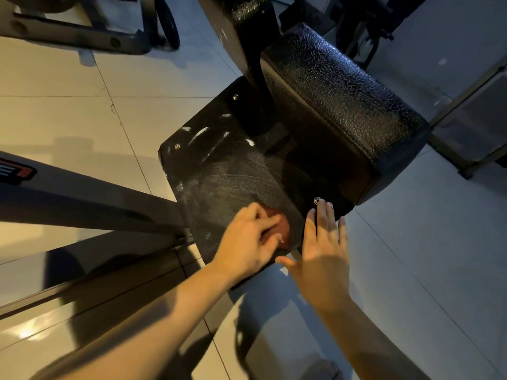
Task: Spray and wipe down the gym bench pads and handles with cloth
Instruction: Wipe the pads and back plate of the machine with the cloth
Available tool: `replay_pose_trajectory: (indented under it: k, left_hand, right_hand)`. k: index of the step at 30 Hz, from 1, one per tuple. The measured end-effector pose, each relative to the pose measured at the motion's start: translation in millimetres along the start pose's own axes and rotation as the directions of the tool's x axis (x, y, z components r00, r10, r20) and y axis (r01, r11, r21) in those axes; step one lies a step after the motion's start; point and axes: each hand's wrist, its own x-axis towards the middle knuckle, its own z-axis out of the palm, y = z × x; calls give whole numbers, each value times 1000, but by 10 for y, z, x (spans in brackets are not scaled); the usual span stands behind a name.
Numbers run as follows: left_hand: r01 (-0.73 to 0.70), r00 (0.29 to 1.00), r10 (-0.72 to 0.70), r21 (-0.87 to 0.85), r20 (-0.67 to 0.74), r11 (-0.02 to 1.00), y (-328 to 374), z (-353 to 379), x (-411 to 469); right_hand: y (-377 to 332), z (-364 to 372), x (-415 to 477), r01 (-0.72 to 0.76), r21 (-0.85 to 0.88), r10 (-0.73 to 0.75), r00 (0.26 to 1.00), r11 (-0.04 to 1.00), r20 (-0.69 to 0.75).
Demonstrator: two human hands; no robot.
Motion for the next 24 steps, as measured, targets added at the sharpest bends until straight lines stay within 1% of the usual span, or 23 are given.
replay_pose_trajectory:
  k: [1, 2, 3, 4, 5, 6, 8, 9, 10, 11, 12, 13, 14, 15, 16, 17, 18, 19, 20, 21, 22, 23, 24]
  left_hand:
    - [-62, 998, 61, 21, 34, 998, 22, 15, -21]
    - [-92, 995, 90, 43, 37, 995, -34, -7, -33]
    - [-93, 996, 93, 70, 10, 993, -143, -40, -39]
    - [-48, 998, 52, 97, -40, 994, -297, -90, -51]
    - [52, 994, -40, 117, -99, 992, -473, -154, -46]
    - [190, 973, -171, 115, -156, 975, -643, -230, -20]
    - [456, 874, -432, 67, -222, 887, -858, -323, 43]
    - [520, 836, -494, 62, -238, 852, -844, -315, 66]
    - [533, 828, -504, 64, -247, 844, -751, -277, 84]
    - [507, 842, -481, 52, -247, 860, -601, -225, 96]
    - [448, 874, -431, 27, -226, 894, -422, -171, 99]
    - [350, 920, -343, 5, -190, 937, -249, -119, 112]
    - [220, 967, -220, -11, -131, 975, -106, -79, 131]
    - [77, 996, -77, -6, -52, 997, -5, -62, 160]
    - [-58, 998, 57, 27, 34, 998, 27, -90, 210]
    - [-172, 983, 166, 72, 80, 983, -24, -130, 281]
    - [-215, 976, 209, 114, 68, 970, -143, -167, 357]
    - [-156, 988, 157, 136, 4, 978, -305, -212, 430]
    - [-5, 995, 17, 131, -95, 991, -461, -273, 498]
    - [188, 968, -170, 85, -185, 978, -608, -335, 543]
    - [351, 914, -336, 31, -226, 936, -709, -368, 578]
    - [444, 873, -431, 9, -229, 896, -729, -365, 608]
    - [465, 867, -449, 28, -213, 885, -659, -332, 631]
  right_hand:
    - [5, -4, -3, 5, 1, -5, 1000, 1000, -1]
    - [10, -4, -6, 7, 0, -7, 1000, 1000, 0]
    - [16, 1, -6, 7, -1, -7, 1000, 1000, 5]
    - [20, 14, -5, 8, 2, -8, 1000, 1000, 10]
    - [24, 32, -3, 9, 7, -9, 1000, 1000, 10]
    - [27, 45, -2, 7, 9, -7, 1000, 1000, 4]
    - [19, 57, 1, 3, 9, -3, 1000, 1000, 8]
    - [13, 55, 1, -1, 14, 0, 1000, 1000, 14]
    - [12, 55, 1, -6, 19, 5, 1000, 1000, 20]
    - [10, 49, 2, -12, 21, 12, 999, 1000, 30]
    - [9, 40, -1, -15, 17, 14, 999, 1000, 45]
    - [12, 34, -4, -12, 9, 11, 998, 1000, 58]
    - [18, 29, -8, -5, 0, 5, 998, 1000, 64]
    - [26, 23, -9, -1, -10, 2, 998, 1000, 67]
    - [31, 18, -10, -1, -16, 3, 998, 1000, 69]
    - [29, 13, -7, -7, -17, 8, 997, 1000, 73]
    - [20, 11, -3, -16, -15, 18, 997, 1000, 76]
    - [6, 12, 3, -27, -13, 28, 996, 1000, 82]
    - [0, 11, 10, -37, -13, 38, 995, 999, 89]
    - [-15, 16, 15, -41, -11, 42, 994, 999, 96]
    - [-19, 17, 15, -47, -8, 48, 994, 999, 102]
    - [-20, 15, 13, -53, -4, 53, 993, 999, 105]
    - [-16, 15, 14, -54, -1, 54, 993, 999, 106]
